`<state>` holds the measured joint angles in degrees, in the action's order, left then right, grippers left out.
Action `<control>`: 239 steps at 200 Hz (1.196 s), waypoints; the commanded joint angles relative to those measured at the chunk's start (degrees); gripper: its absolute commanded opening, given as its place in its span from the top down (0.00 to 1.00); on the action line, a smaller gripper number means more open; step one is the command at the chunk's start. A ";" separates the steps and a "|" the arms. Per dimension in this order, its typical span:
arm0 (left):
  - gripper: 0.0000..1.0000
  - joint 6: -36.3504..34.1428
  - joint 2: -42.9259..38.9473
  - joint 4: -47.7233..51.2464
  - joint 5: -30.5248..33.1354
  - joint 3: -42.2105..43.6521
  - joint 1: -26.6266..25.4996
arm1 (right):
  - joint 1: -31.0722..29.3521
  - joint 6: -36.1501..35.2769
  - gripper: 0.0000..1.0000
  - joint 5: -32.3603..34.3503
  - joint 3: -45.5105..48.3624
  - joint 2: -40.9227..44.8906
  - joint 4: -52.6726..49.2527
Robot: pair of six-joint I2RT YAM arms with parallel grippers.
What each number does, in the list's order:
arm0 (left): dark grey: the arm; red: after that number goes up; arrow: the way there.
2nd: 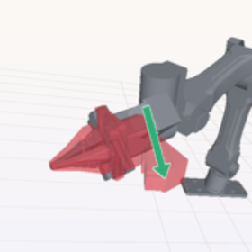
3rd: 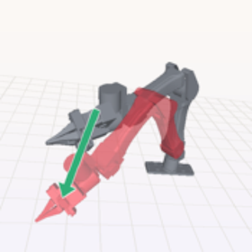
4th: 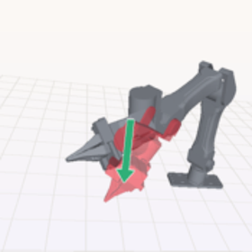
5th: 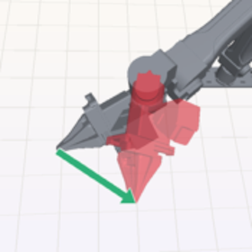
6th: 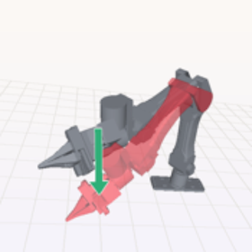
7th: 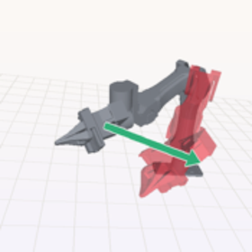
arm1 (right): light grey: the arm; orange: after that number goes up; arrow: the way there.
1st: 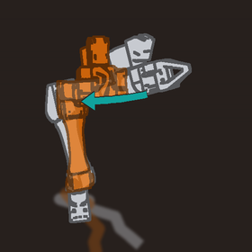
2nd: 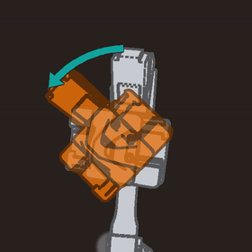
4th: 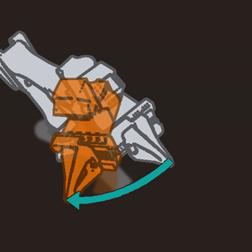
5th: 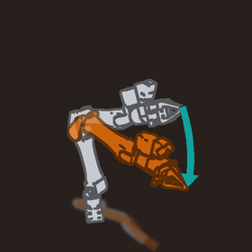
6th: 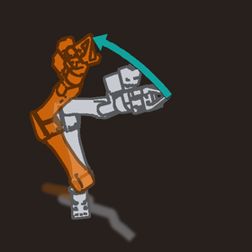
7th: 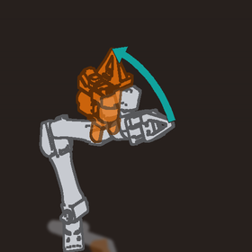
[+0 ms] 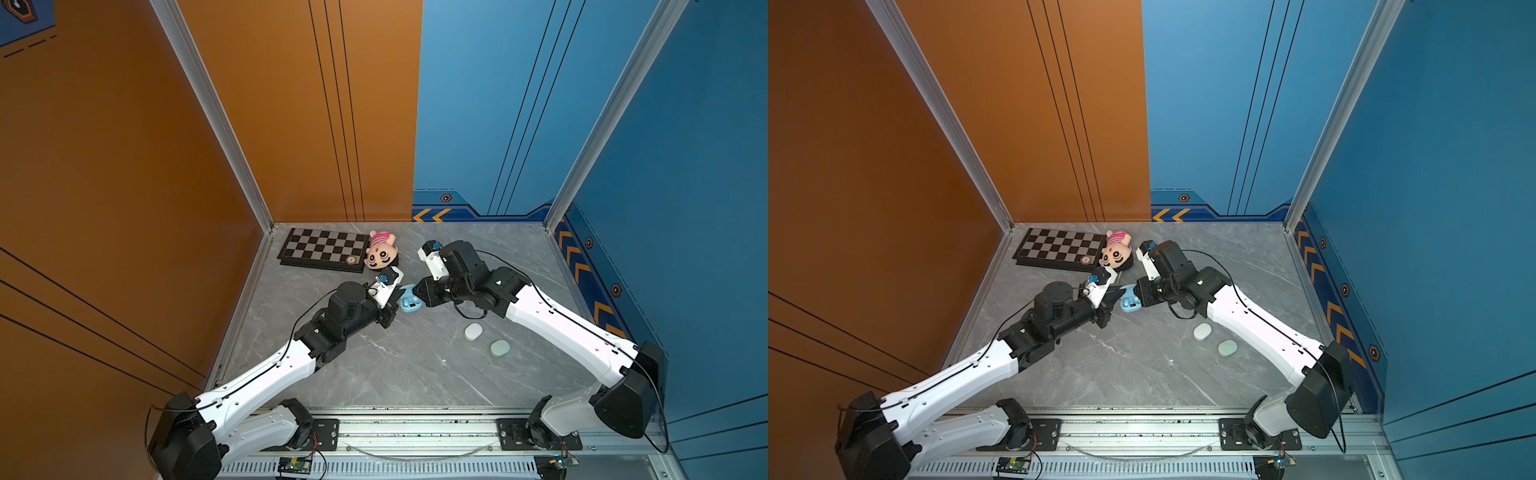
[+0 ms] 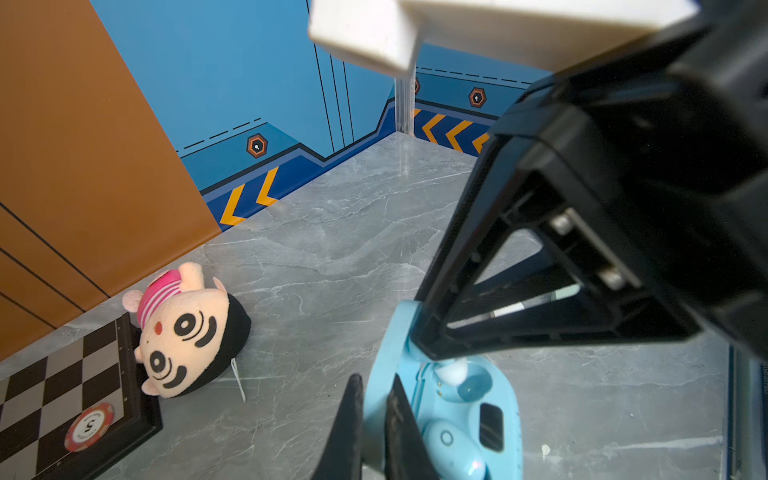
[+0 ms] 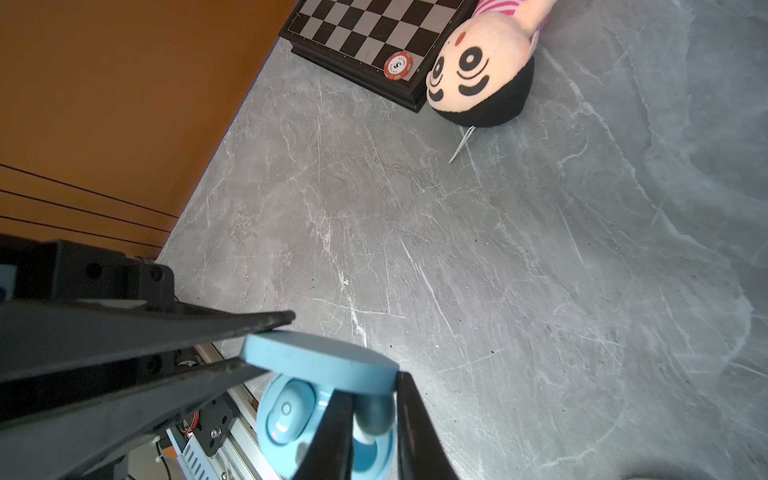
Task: Insert the wireless bluetooth earbuds into the charging case
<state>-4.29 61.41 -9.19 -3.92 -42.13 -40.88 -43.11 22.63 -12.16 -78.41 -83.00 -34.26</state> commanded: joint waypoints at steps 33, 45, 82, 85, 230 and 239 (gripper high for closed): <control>1.00 0.57 -0.32 -2.46 -0.04 -2.23 0.18 | -1.04 -2.23 0.88 -4.71 1.05 1.83 0.27; 1.00 0.57 -0.17 -2.42 -0.17 -2.42 0.26 | -1.02 -2.33 0.87 -5.19 1.06 1.77 0.25; 1.00 0.61 0.20 -2.58 -0.35 -2.61 0.19 | -1.20 -2.10 0.86 -6.01 0.86 1.28 0.31; 1.00 0.60 0.16 -2.51 -0.31 -2.65 0.25 | -1.25 -2.07 0.86 -6.10 0.87 1.27 0.32; 1.00 0.82 -0.32 -2.77 -0.39 -1.91 0.36 | -1.99 -1.54 0.85 -4.30 1.19 1.96 0.69; 1.00 0.94 -0.48 -2.81 -0.43 -1.70 0.35 | -1.64 -1.22 0.85 -3.78 1.20 1.95 0.70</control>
<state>-4.19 61.98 -9.52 -3.95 -42.57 -40.77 -45.36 21.43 -17.82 -77.93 -82.30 -33.34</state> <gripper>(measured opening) 0.102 0.148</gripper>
